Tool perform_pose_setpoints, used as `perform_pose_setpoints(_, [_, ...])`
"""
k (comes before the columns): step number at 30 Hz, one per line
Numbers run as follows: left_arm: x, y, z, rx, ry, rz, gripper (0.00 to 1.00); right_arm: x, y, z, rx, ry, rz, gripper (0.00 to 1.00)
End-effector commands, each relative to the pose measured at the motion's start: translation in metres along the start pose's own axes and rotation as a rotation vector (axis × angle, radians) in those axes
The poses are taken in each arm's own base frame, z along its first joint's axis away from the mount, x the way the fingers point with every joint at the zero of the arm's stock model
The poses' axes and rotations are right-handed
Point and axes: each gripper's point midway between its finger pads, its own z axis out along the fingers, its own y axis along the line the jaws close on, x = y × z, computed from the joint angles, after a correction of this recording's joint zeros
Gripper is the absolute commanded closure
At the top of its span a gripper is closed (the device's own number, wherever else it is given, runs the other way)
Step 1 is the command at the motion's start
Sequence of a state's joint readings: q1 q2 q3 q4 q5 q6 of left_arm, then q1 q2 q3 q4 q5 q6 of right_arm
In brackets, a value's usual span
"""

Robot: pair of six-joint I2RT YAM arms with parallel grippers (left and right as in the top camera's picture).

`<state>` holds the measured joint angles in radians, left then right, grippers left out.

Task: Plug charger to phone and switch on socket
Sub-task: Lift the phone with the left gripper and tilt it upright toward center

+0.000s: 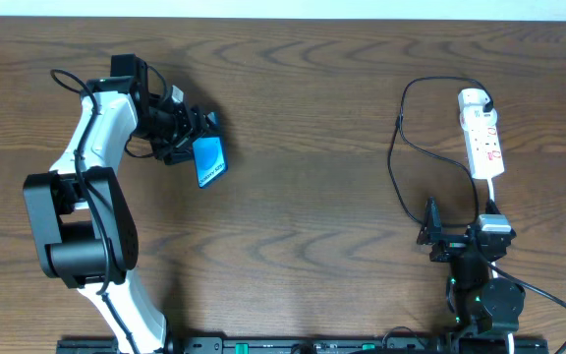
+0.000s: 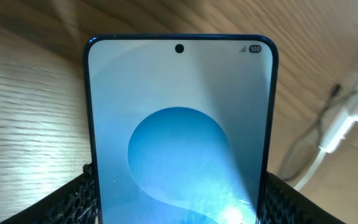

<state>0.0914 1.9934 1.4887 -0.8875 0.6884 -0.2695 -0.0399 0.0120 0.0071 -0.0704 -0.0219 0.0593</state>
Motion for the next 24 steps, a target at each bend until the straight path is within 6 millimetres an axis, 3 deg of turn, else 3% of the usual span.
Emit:
perform_pose_setpoints(1, [0.008,-0.025,-0.009,0.115,0.025,-0.015,0.31,0.001,-0.001,0.0,0.007,0.0,0.003,0.01])
perform_pose_setpoints(11, [0.03,-0.056,-0.001,0.209,0.119,-0.067,0.31,0.001,-0.001,0.0,0.007,0.0,0.003,0.01])
perform_pose_setpoints(24, [0.067,-0.107,0.036,0.197,0.215,-0.126,0.31,0.001,-0.001,0.0,0.007,0.0,0.003,0.01])
